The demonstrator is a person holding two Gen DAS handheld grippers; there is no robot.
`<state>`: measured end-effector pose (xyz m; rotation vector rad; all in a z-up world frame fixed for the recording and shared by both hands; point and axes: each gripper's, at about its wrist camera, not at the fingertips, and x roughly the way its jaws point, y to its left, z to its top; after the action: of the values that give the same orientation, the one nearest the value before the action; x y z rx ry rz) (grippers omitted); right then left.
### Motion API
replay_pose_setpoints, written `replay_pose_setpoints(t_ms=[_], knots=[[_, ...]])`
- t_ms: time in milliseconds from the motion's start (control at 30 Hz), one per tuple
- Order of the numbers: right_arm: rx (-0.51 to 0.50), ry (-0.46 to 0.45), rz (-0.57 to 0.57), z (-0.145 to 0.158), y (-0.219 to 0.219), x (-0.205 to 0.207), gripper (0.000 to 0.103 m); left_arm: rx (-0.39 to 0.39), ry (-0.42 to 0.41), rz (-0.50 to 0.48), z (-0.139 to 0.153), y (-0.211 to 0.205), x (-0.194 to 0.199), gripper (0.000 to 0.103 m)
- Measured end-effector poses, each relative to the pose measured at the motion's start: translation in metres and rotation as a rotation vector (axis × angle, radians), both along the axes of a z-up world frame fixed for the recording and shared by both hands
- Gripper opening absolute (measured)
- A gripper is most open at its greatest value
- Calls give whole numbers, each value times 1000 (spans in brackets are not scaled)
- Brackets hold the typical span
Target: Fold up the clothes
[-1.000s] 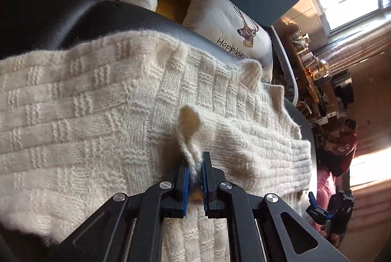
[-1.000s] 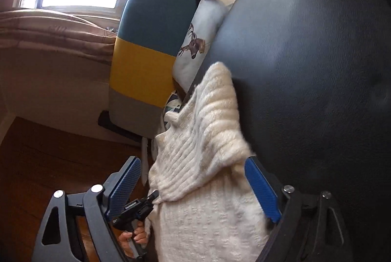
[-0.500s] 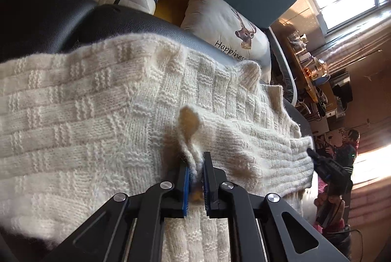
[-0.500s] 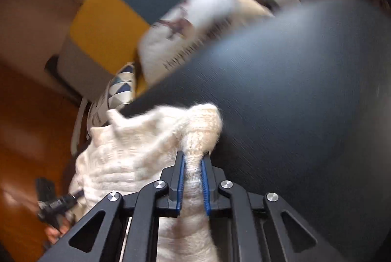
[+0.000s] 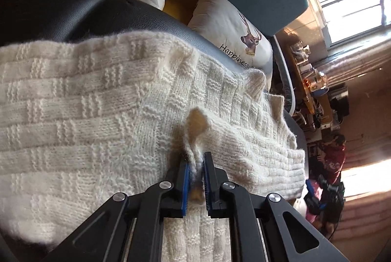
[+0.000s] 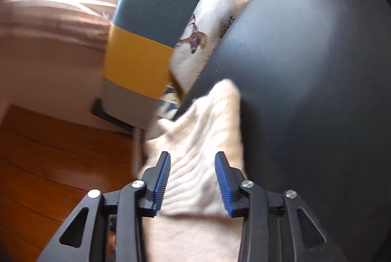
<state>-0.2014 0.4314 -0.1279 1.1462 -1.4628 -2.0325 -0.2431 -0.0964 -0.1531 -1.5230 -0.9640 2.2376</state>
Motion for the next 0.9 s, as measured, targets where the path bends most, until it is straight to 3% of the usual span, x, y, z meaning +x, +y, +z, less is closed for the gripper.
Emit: replay_pose_setpoints(t_ms=[33, 67, 100, 133, 333, 500, 600, 733, 833, 900], knots=[[-63, -6, -11, -5, 0, 14, 60, 2, 1, 1, 0, 0, 0, 11], [-118, -10, -18, -10, -4, 24, 65, -6, 5, -2, 1, 2, 1, 11], [-151, -15, -32, -15, -10, 30, 80, -12, 10, -5, 2, 3, 2, 11], [-174, -20, -51, -20, -15, 34, 89, -14, 11, -6, 1, 4, 2, 11], [-296, 15, -258, -36, -37, 19, 89, -16, 12, 16, -1, 4, 5, 11], [-367, 62, -521, -41, -42, 13, 89, -27, 12, 15, -3, 5, 3, 11], [-504, 52, -494, -48, -58, 11, 89, -11, 6, 13, -4, 2, 3, 10], [-447, 40, -516, -49, -73, 14, 87, 4, 11, 0, -5, 0, 4, 10], [-397, -2, -446, -38, -85, 4, 88, -11, 23, -9, -4, 1, 5, 10], [-223, 46, -430, -16, -81, -2, 89, -11, 26, -9, -4, 1, 5, 10]])
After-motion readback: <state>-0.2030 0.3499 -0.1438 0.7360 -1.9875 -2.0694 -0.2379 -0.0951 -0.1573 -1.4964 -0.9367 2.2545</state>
